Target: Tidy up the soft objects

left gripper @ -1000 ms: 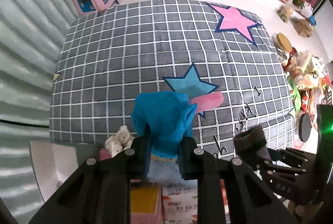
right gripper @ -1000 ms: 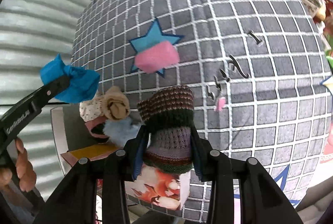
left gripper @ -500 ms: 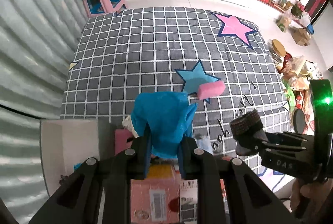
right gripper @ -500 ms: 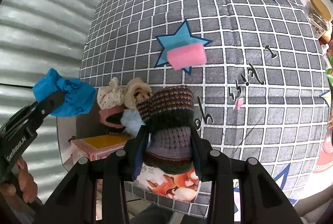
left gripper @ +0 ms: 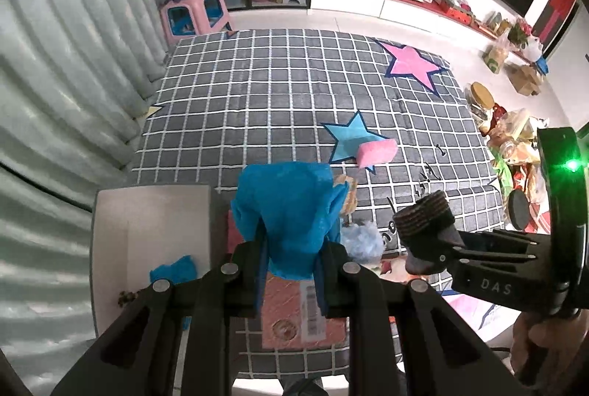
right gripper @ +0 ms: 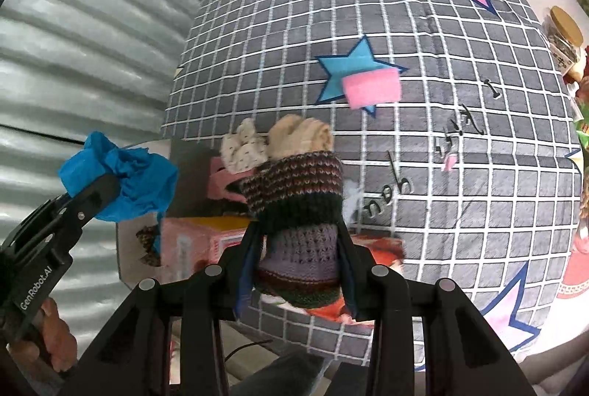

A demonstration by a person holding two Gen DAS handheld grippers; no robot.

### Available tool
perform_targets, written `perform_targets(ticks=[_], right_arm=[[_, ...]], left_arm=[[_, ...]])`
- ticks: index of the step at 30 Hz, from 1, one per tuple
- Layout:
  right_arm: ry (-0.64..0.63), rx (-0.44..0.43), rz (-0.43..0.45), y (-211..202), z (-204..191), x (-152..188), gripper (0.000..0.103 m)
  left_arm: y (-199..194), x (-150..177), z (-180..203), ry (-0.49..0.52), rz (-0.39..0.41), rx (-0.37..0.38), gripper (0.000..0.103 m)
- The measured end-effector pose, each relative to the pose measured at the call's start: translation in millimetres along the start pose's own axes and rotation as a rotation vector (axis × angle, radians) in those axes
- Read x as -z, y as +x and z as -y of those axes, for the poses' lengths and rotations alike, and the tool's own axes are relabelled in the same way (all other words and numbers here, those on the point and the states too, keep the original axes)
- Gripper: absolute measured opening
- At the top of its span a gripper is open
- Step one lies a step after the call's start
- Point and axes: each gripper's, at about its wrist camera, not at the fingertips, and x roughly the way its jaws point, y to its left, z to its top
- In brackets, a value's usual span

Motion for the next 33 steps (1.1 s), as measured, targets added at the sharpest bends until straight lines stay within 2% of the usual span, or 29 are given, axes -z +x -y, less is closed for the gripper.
perform_targets(ticks=[15, 33], right_arm=[[-0.153, -0.002, -0.004, 5.0, -85.9, 26.7, 0.04], [-0.37, -0.01, -0.073, 39.9, -189.2, 54.5, 0.04]], left_arm=[[-34.7, 54.3, -79.3, -0.158, 0.034, -0.057, 0.023], [-40.2, 119.2, -166.1, -0.35, 0.0, -0.135, 0.023]])
